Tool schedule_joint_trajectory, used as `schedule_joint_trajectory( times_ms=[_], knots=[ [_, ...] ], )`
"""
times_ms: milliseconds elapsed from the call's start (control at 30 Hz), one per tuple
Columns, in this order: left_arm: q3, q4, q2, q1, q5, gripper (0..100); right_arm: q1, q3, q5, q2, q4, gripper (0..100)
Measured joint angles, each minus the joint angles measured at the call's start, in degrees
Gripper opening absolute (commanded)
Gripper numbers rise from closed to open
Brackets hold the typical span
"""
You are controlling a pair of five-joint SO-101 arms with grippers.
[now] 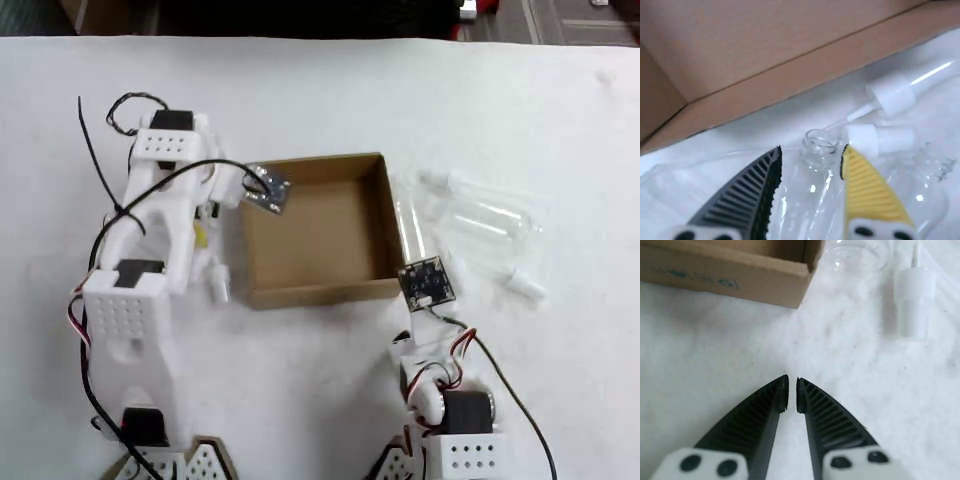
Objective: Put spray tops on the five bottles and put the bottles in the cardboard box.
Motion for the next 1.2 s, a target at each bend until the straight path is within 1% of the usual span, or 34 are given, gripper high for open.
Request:
schedule_joint_trajectory(
  times_ms=[100,267,433,567,633,733,800,1033,1100,1200],
  knots=[
    [0.0,0.0,0.0,0.0,0.0,18,0.0,0.0,0.0,0.0,0.0,1.6],
    [0.0,0.0,0.0,0.0,-0.1,10,0.0,0.0,0.0,0.0,0.0,1.6],
    [-0.1,0.0,2.8,0.0,-2.0,13,0.0,0.0,0.0,0.0,0.0,1.6],
    [-0.7,0.0,3.7,0.0,-2.0,13,0.0,0.0,0.0,0.0,0.0,1.6],
    [-0.6,0.0,3.8,0.0,-2.0,11,0.0,0.0,0.0,0.0,0.0,1.6],
    [-0.6,0.2,3.9,0.0,-2.0,5,0.0,0.0,0.0,0.0,0.0,1.6],
    [-2.1,1.5,4.0,0.0,-2.0,2,0.0,0.0,0.0,0.0,0.0,1.6],
    [-15.0,11.7,4.3,0.0,-1.8,2,0.0,0.0,0.0,0.0,0.0,1.6],
    [-18.3,12.2,4.3,0.0,1.1,2,0.0,0.0,0.0,0.0,0.0,1.6],
    [-23.2,12.3,4.3,0.4,9.0,2,0.0,0.0,0.0,0.0,0.0,1.6]
  ],
)
